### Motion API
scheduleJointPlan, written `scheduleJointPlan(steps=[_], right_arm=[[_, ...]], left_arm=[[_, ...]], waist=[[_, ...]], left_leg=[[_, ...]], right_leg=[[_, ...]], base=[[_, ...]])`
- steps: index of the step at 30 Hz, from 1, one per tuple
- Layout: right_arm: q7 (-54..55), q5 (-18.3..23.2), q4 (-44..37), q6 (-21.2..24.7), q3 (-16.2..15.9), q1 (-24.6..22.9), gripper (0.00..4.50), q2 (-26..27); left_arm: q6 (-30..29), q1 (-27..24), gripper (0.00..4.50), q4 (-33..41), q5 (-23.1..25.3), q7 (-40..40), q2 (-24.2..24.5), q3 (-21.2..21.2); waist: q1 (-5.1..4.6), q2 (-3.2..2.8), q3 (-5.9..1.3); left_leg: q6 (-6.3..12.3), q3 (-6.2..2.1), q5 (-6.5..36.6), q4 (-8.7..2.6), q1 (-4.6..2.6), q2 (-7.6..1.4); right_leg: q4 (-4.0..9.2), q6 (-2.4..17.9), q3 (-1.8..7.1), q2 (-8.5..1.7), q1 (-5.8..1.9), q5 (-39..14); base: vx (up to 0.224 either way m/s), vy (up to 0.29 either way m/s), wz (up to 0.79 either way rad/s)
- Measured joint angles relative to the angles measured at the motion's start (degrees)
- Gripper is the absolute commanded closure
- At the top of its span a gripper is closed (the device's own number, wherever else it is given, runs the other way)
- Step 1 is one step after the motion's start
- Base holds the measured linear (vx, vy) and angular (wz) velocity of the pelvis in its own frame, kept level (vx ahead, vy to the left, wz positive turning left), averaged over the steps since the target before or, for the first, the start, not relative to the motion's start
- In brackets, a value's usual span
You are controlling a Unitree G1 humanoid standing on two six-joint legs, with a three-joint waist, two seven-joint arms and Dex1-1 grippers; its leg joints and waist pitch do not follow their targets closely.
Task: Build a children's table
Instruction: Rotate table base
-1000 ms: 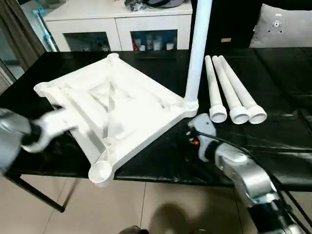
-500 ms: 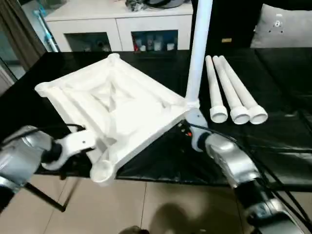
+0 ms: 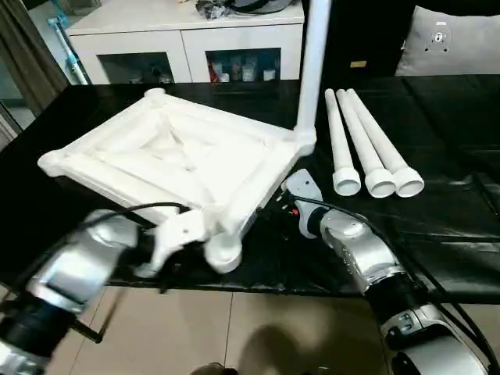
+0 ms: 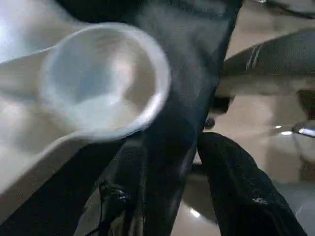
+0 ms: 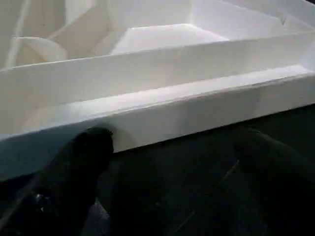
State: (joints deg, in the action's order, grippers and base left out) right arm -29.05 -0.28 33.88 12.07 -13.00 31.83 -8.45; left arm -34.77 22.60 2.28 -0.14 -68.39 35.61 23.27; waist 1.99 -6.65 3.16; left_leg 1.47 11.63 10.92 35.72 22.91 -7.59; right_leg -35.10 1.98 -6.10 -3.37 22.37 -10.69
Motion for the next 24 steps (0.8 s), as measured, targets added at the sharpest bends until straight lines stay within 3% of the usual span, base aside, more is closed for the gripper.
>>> scheduleJointPlan(steps=[8,13,17,21,24], right_arm=[[-0.6,-0.7,-0.5,-1.3,0.1,0.0,0.0,-1.5],[-0.1,-0.3,-8.6,1.9,1.9,-0.5,0.0,-3.9],[1.6,1.3,-17.7,6.8,5.8,-3.5,0.0,-4.8],[5.3,5.4,-29.9,14.4,12.2,-10.4,0.0,-4.4],[6.7,7.1,-37.2,14.8,14.6,-14.8,0.0,-3.5]], left_arm=[[9.1,5.0,2.61,-10.3,1.6,9.5,-11.1,0.2],[10.5,5.0,2.61,-10.3,-0.5,12.3,-14.4,-2.1],[7.8,2.4,2.61,-4.7,-5.2,12.3,-15.9,-6.2],[4.2,-5.4,2.26,3.1,-11.5,13.9,-16.3,-11.5],[3.9,-8.1,2.23,5.6,-13.2,20.1,-19.9,-17.7]], waist=[[0.12,0.03,0.02],[0.14,0.07,0.03],[0.33,0.11,0.01],[0.29,0.11,0.01],[0.29,0.15,0.04]], left_leg=[[0.02,-0.01,0.0,0.12,0.03,0.0],[0.04,-0.01,0.0,0.11,0.11,-0.01],[0.09,-0.01,0.0,0.09,0.11,-0.01],[0.12,0.0,0.1,0.04,0.12,-0.01],[0.1,0.0,0.1,0.05,0.05,-0.01]], right_leg=[[0.02,0.0,-0.03,0.0,-0.05,0.1],[0.03,-0.1,-0.04,0.0,0.02,0.0],[0.06,-0.1,-0.04,0.0,0.02,-0.1],[0.04,-0.2,-0.04,0.0,0.07,-0.2],[0.03,-0.5,-0.06,0.0,0.01,-0.4]], base=[[0.0,0.0,0.0],[0.0,0.0,0.0],[0.0,0.0,0.0],[0.0,0.0,0.0],[0.0,0.0,0.0]])
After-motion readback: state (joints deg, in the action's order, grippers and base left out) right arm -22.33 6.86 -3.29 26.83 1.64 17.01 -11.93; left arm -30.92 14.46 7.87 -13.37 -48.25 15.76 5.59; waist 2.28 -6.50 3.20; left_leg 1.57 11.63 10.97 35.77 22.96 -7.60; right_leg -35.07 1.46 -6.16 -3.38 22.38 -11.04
